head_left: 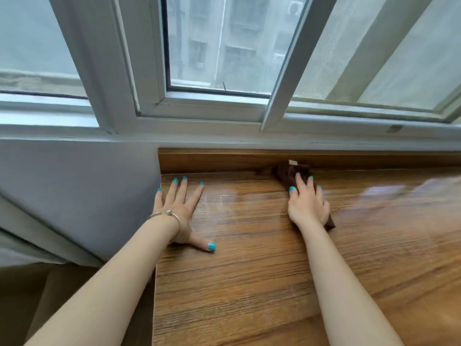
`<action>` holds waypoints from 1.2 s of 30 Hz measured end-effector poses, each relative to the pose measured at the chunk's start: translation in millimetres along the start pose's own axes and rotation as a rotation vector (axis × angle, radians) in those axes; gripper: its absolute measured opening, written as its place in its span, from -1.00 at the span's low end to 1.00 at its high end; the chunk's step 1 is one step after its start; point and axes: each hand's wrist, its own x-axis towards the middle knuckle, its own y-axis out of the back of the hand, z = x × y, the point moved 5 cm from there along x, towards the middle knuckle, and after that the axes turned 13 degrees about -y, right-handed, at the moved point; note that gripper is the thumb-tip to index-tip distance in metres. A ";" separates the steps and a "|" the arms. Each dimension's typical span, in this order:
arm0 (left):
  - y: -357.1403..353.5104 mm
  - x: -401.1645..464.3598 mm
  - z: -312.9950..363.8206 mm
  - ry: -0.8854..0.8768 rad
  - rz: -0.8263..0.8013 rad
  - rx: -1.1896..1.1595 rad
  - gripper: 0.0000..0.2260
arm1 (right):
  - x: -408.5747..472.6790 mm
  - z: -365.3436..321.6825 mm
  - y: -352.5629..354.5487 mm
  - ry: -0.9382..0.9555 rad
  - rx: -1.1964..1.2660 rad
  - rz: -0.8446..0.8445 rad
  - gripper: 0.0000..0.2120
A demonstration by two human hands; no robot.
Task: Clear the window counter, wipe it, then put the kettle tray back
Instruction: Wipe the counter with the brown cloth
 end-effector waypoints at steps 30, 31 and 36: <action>30.3 -59.8 -41.0 -0.352 0.324 0.063 -0.04 | -206.1 -137.5 -53.5 0.889 -0.112 -0.168 -0.57; 22.6 -62.6 -35.2 -0.353 0.282 0.090 -0.14 | -212.0 -131.6 -51.9 0.895 -0.105 -0.186 -0.57; 0.9 -84.3 -14.5 -0.289 0.240 0.112 -0.38 | -241.9 -91.2 -42.9 0.986 -0.105 -0.204 -0.59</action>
